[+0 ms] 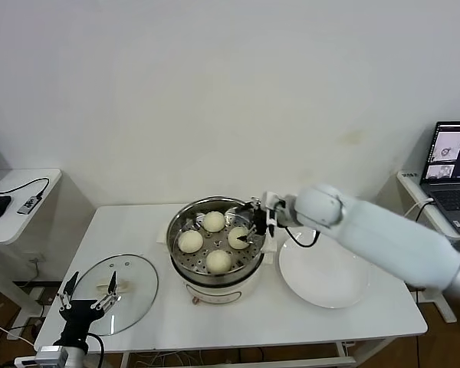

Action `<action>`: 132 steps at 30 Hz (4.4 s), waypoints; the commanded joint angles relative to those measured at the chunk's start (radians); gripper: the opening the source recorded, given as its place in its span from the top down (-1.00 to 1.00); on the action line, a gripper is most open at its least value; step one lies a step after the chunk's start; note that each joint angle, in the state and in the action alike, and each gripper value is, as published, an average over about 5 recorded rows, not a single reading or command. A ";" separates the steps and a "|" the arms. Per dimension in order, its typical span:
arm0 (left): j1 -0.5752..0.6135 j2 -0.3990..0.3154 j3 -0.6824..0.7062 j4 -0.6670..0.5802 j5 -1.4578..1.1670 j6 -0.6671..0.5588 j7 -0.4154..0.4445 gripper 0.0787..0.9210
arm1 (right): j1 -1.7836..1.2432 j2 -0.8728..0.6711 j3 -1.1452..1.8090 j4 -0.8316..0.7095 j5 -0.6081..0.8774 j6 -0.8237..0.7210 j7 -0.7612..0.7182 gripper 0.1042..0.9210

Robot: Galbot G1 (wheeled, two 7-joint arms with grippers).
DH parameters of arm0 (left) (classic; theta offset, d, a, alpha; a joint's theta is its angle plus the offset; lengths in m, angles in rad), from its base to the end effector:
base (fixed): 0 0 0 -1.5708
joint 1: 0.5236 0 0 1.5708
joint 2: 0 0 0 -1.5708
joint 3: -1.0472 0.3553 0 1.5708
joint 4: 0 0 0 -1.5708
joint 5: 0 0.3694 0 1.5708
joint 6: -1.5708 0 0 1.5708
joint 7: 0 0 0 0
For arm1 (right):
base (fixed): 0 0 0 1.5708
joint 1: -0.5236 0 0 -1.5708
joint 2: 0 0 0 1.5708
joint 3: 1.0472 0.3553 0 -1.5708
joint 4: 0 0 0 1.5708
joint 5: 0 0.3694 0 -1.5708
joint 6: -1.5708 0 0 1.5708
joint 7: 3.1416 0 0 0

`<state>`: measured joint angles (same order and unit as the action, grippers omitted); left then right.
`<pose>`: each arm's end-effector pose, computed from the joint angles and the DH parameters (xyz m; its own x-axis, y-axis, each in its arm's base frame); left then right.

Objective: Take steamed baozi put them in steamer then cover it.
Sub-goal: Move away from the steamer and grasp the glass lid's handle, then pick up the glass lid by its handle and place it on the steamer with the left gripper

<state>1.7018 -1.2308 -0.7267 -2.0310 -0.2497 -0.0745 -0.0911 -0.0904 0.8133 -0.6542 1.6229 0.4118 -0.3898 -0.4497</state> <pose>0.1609 0.1267 -0.3227 -0.9925 -0.1015 0.0676 -0.0903 0.9843 0.1517 0.4723 0.0167 -0.1601 -0.5078 -0.6462 0.5698 -0.8485 0.2607 -0.4605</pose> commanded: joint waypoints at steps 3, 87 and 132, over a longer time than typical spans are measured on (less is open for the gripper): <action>0.008 -0.028 0.018 0.033 0.162 -0.107 -0.037 -0.77 | -0.884 0.070 0.900 0.124 -0.222 0.467 0.229 -0.76; -0.396 0.143 0.083 0.634 1.500 -0.133 -0.116 -0.77 | -1.446 0.602 1.592 0.187 -0.478 0.615 0.316 -0.76; -0.104 0.304 -0.128 -0.028 1.084 0.243 0.068 0.86 | -1.470 0.604 1.551 0.224 -0.509 0.600 0.296 -0.76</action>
<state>1.5182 -1.0317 -0.7904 -1.7583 1.0547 -0.0199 -0.1682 -1.5572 1.4195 0.9006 1.8440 -0.0941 0.2102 -0.1533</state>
